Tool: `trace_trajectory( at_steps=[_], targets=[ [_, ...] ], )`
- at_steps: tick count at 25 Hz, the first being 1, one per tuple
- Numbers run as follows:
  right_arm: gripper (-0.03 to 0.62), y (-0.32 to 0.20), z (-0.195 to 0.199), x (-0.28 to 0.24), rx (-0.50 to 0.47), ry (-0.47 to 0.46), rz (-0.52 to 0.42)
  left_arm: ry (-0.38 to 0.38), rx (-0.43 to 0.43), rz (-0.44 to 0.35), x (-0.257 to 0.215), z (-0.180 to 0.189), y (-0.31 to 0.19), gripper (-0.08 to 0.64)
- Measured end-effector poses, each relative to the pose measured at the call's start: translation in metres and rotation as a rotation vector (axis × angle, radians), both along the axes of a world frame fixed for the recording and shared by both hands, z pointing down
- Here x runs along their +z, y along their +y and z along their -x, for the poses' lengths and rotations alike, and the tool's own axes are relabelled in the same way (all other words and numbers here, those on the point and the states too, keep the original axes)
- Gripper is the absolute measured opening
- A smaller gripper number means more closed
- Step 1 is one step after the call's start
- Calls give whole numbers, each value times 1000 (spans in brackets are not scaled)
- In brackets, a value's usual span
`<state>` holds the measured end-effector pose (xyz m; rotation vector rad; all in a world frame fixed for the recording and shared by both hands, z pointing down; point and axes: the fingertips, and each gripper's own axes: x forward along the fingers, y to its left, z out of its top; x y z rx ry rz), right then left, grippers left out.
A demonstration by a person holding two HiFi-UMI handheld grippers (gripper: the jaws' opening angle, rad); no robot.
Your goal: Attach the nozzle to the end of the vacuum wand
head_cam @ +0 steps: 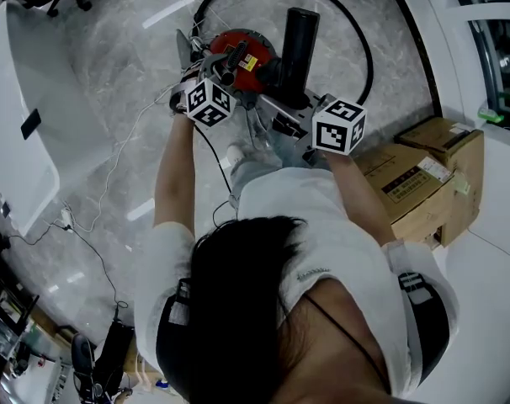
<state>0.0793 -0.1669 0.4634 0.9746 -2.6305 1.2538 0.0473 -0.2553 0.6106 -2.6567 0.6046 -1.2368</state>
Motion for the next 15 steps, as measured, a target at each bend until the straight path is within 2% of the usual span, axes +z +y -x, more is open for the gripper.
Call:
trace_trajectory(
  at_steps=[5, 12, 15],
  targets=[
    [89, -4, 3, -2, -19, 1, -7, 55, -81, 22, -15, 11, -11, 137],
    [89, -8, 10, -9, -56, -11, -38, 101, -130, 29, -35, 10, -16, 135],
    [89, -16, 15, -14, -74, -7, -61, 172, -164, 29, -52, 12, -27, 133]
  ],
)
